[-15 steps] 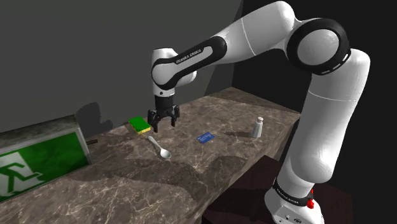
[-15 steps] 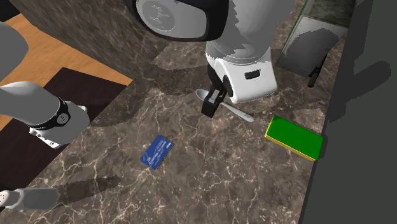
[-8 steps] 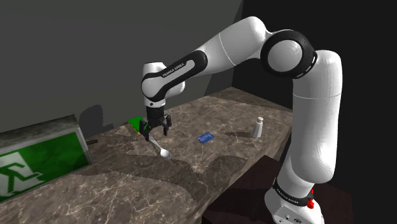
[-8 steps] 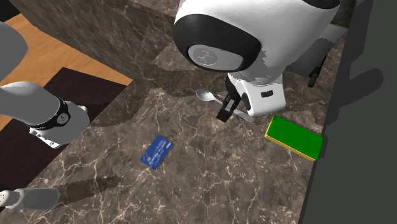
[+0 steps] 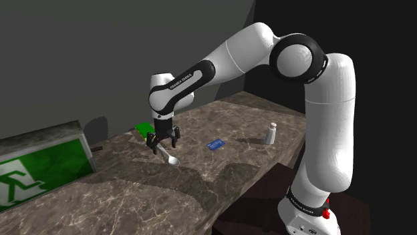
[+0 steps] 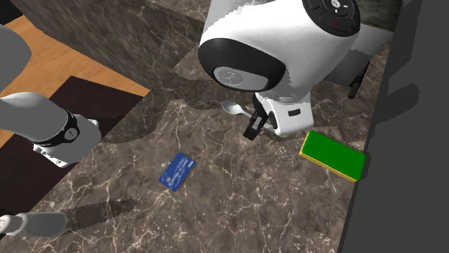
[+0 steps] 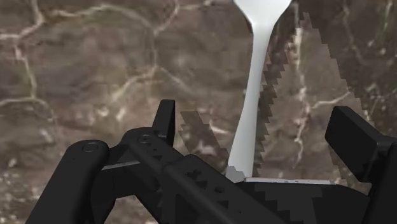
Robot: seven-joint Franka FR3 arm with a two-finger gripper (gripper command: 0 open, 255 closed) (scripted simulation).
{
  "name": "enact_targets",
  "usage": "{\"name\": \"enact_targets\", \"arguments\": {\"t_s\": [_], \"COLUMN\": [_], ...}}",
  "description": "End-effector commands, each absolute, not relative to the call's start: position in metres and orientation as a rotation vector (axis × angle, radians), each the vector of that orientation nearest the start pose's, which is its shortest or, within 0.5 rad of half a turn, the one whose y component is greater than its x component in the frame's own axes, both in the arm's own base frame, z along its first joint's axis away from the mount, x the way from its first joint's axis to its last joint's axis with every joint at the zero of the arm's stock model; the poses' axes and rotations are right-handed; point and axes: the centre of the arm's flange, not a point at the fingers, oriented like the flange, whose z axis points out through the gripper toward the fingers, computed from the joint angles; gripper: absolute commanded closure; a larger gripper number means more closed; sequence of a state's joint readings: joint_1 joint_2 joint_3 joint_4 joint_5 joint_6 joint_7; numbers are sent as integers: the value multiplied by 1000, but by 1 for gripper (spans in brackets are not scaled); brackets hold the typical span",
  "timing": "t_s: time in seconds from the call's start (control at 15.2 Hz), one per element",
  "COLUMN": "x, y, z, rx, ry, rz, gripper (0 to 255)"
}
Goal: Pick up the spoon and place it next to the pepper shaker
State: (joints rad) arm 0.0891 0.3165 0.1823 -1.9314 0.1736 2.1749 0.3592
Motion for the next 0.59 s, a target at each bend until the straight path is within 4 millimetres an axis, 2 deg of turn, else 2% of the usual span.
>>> {"name": "enact_targets", "arguments": {"t_s": [0.0, 0.2, 0.26, 0.53], "x": [585, 585, 585, 585], "y": [165, 165, 165, 165], "z": [321, 321, 321, 321], "rx": [-2956, -2956, -2956, -2956], "ry": [295, 295, 295, 295], "rz": [189, 189, 189, 189], "gripper": [0, 0, 255, 255]}}
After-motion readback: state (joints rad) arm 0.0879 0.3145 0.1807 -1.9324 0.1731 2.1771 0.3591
